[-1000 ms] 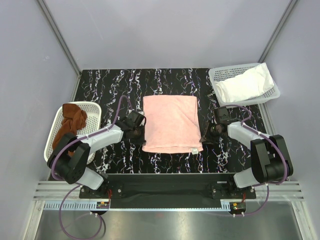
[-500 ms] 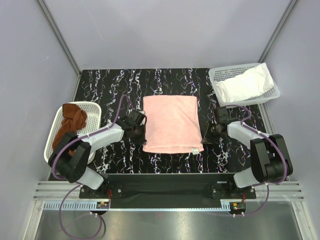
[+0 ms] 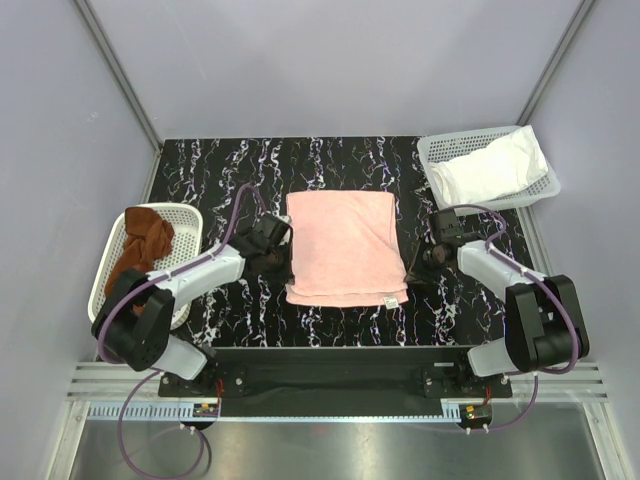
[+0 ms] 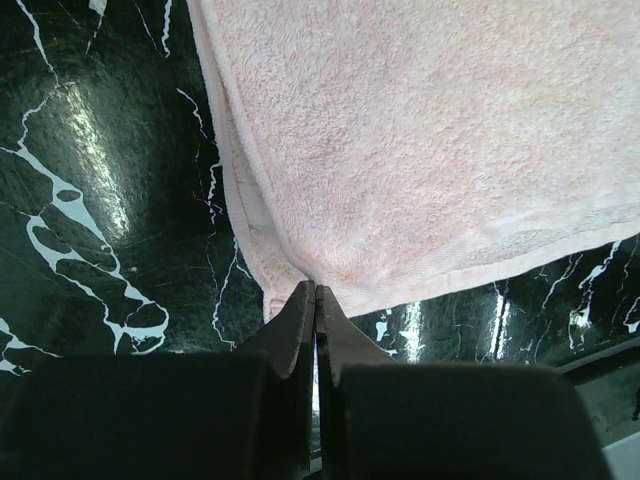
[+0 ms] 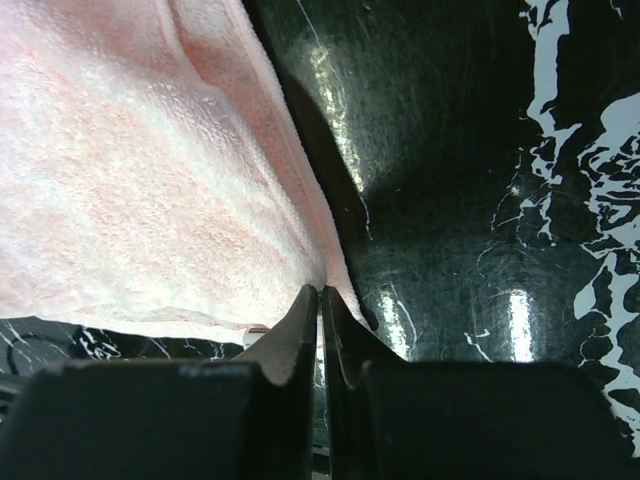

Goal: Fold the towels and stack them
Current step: Fold the towel

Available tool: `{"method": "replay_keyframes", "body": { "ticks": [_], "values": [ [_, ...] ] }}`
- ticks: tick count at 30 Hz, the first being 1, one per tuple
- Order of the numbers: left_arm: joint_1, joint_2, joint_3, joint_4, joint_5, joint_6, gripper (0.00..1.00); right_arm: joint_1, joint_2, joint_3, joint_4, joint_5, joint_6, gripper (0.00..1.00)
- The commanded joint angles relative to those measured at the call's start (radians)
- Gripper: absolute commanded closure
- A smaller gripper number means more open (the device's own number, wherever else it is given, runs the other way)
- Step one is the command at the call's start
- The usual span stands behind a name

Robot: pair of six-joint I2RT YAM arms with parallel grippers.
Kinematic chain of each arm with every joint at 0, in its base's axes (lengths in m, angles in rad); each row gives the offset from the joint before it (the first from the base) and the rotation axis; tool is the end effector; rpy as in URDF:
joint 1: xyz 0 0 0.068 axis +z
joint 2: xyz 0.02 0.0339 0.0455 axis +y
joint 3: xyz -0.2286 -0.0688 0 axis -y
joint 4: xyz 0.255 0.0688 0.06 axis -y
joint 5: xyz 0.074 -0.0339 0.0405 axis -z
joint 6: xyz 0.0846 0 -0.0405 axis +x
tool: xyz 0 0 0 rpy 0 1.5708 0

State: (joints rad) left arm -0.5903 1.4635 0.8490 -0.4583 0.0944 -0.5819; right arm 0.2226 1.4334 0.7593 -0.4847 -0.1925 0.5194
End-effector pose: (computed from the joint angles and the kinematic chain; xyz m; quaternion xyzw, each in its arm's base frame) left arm 0.2565 -0.1814 0.1038 0.0157 0.9680 -0.1742 0.1798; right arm 0.2776 0.0794 0.0838 0.1246 0.9665 0.1615 0.1556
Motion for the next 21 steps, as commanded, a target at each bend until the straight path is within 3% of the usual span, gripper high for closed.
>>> {"method": "replay_keyframes", "body": {
  "ticks": [1,9,13,21],
  "values": [
    [0.003,-0.046,0.041,0.000,0.022,-0.015,1.00,0.006,-0.042,0.064,-0.026,0.015,-0.015,0.93],
    [0.003,-0.078,0.117,-0.127,-0.050,0.019,1.00,0.006,-0.062,0.156,-0.155,0.050,-0.030,1.00],
    [0.003,-0.162,0.150,-0.203,-0.038,0.004,1.00,0.006,-0.112,0.199,-0.267,-0.031,-0.029,1.00],
    [0.004,-0.154,-0.083,-0.059,0.044,-0.039,1.00,0.006,-0.110,-0.055,-0.109,-0.073,0.063,1.00]
  ]
}}
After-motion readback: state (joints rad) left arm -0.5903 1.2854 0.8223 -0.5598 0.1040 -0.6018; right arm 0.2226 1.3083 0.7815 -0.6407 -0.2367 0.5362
